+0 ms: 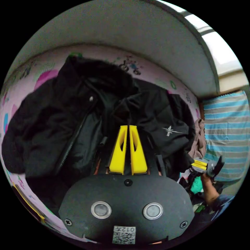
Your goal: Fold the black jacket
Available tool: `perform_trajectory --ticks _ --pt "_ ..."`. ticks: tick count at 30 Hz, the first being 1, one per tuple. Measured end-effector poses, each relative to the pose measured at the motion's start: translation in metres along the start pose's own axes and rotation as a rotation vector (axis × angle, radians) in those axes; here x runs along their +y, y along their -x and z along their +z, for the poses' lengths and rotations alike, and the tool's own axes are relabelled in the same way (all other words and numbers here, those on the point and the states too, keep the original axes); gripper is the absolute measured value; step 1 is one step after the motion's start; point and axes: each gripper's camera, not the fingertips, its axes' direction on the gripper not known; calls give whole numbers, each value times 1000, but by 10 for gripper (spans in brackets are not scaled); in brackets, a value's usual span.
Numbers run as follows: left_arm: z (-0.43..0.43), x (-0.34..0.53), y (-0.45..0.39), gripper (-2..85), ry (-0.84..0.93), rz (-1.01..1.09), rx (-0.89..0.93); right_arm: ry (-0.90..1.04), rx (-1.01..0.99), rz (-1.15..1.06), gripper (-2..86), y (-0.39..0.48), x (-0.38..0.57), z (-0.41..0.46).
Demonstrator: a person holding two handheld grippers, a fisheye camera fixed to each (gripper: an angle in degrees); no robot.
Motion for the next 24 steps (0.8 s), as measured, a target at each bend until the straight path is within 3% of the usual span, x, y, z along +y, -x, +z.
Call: perform_trajectory --ticks 3,6,8,10,12,13,16,20,24 --pt "-57 -50 -12 17 -174 70 4 54 167 -14 18 -38 -9 -39" --pt "-101 -110 -40 22 -309 137 -28 145 467 -17 26 -95 -34 -72" --pt "-103 -143 -57 34 -265 150 -138 185 633 136 54 -169 -58 -89" --pt "-91 -165 -60 56 -130 114 -221 296 646 328 79 -224 -63 -91" --pt "-96 -156 -50 85 -144 89 -186 200 594 462 82 -242 -49 -106" --pt "-103 -139 -40 91 -190 67 -157 56 540 478 71 -234 -36 -118" --pt "-105 -91 -21 95 -200 78 -75 -136 446 406 76 -183 -8 -109" --pt "-67 27 -18 96 -14 106 147 -148 64 221 69 -97 -4 -36" --pt "-22 135 -50 102 179 124 176 -133 -57 68 82 -30 -32 7"
